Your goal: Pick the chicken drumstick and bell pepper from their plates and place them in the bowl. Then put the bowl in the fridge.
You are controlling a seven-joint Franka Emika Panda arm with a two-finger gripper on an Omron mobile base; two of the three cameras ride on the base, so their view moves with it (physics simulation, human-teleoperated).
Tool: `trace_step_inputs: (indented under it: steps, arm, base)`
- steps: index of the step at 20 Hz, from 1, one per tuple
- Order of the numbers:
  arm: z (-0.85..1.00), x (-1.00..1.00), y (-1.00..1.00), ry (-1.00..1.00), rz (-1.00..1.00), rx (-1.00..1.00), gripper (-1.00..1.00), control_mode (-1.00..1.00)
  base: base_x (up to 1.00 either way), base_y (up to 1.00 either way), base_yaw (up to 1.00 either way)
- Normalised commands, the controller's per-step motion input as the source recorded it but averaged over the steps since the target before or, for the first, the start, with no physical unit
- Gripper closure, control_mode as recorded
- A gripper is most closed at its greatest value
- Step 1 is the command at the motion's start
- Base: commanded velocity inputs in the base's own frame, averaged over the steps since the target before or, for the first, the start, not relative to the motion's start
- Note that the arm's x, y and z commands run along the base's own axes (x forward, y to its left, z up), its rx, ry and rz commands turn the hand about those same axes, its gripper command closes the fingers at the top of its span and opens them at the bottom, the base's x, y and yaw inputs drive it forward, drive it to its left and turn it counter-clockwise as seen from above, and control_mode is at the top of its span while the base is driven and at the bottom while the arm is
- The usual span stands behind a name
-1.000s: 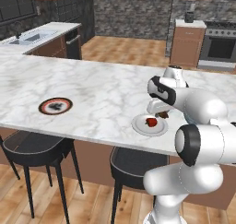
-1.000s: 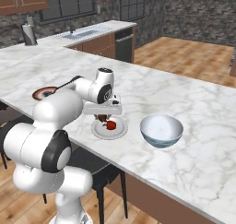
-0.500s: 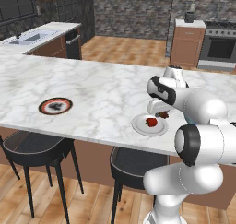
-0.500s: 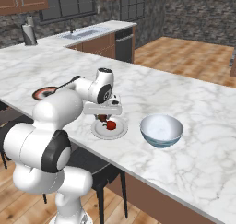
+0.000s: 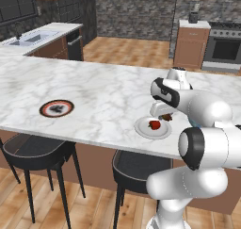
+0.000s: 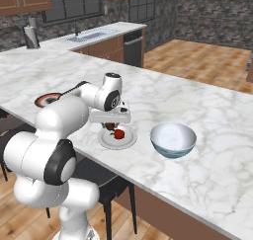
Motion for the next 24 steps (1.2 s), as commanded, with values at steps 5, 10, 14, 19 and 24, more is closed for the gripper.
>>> trace_step_inputs:
  steps: [5,10,14,19,24]
  arm:
    - [0.02,-0.03,-0.06,0.0,0.0,0.02,1.0,-1.0]
    - [0.39,-0.08,-0.35,0.08,0.0,0.0,1.0,-1.0]
    - [0.41,-0.06,-0.51,0.14,0.0,0.0,1.0,-1.0]
    - [0.15,-0.01,-0.66,0.12,0.0,0.0,1.0,-1.0]
    - [0.0,0.0,-0.76,0.0,-0.01,0.0,1.0,-1.0]
  base:
    - [0.0,0.0,0.0]
    - [0.0,0.0,0.0]
    - [0.0,0.0,0.0]
    - [0.0,0.0,0.0]
    - [0.0,0.0,0.0]
